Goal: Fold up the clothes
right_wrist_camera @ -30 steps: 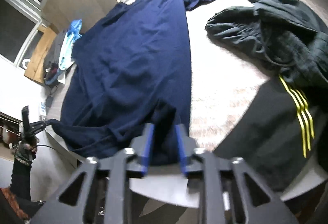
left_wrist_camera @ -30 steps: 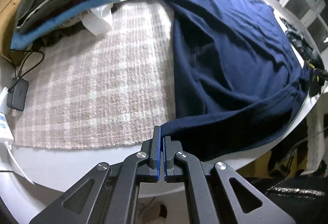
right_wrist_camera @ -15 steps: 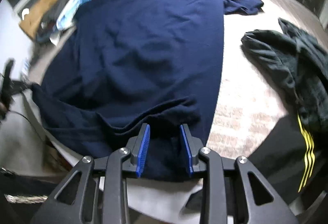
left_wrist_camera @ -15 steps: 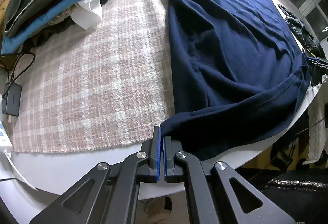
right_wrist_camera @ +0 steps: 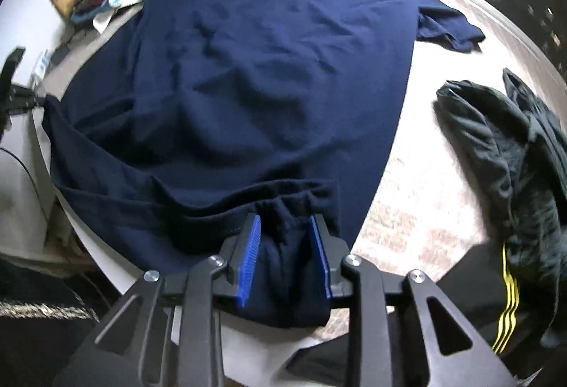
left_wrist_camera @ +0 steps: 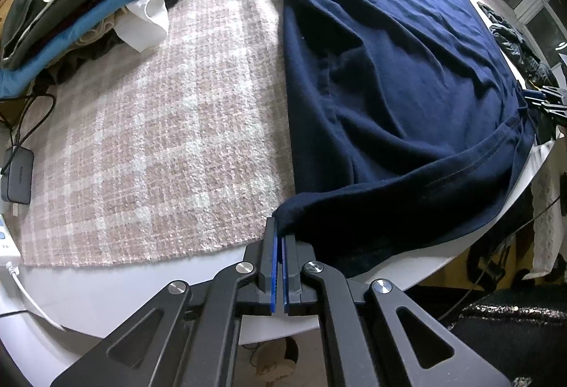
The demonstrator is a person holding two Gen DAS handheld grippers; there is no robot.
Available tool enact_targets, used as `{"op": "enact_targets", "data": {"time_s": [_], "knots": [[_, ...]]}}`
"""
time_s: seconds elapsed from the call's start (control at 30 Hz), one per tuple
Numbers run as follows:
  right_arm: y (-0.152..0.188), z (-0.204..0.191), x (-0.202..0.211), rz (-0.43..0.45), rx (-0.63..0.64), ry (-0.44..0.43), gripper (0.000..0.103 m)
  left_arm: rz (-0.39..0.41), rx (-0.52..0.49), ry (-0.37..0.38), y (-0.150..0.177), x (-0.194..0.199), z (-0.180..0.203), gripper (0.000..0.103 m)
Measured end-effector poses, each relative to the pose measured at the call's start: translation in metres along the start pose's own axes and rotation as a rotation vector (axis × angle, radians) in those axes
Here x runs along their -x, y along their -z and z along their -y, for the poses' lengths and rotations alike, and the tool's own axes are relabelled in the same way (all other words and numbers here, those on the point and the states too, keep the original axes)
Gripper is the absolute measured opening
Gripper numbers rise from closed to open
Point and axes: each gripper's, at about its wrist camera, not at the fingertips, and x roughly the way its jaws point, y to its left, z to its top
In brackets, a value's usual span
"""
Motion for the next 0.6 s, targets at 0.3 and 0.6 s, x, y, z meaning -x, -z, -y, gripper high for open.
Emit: {"op": "enact_targets", "data": {"time_s": [0.3,0.6], "knots": [[0.01,0.002,0.017,0.052,0.018,0.008,0.005,0.025,0.029,-0.003,0.016,0.011,0.0,0.001],[0.087,0.014,0.134,0.302,-0.243,0.015,0.004,0.135,0.186,0.033,0.053,0.066,-0.014,0.001]]}}
